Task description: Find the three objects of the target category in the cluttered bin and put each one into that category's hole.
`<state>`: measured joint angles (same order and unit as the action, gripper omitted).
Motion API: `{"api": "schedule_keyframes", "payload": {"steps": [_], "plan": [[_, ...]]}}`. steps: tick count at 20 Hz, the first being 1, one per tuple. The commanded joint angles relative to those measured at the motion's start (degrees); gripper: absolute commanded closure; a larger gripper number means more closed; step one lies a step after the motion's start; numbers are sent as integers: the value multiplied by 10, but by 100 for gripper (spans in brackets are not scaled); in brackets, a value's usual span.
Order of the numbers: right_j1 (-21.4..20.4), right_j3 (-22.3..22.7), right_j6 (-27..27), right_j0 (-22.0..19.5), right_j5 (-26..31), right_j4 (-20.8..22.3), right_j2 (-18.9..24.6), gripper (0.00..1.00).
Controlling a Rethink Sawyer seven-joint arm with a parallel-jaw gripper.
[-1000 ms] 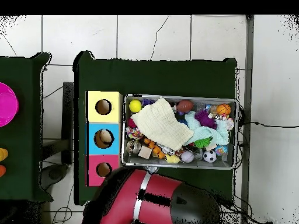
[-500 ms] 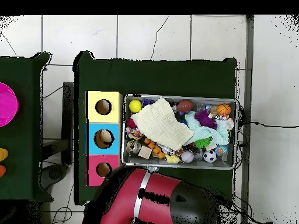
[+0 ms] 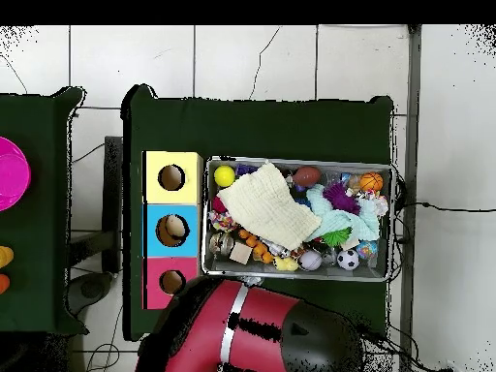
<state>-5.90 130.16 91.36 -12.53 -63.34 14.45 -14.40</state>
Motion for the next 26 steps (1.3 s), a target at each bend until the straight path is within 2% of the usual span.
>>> {"api": "schedule_keyframes", "payload": {"steps": [1,17,18,24,26], "plan": [[10,-68,128,6,15,-43,49,100],[6,-67,127,10,23,-42,47,100],[5,-67,127,9,26,-41,48,0],[4,-69,125,10,26,-37,48,0],[2,-63,125,15,23,-49,45,0]]}}
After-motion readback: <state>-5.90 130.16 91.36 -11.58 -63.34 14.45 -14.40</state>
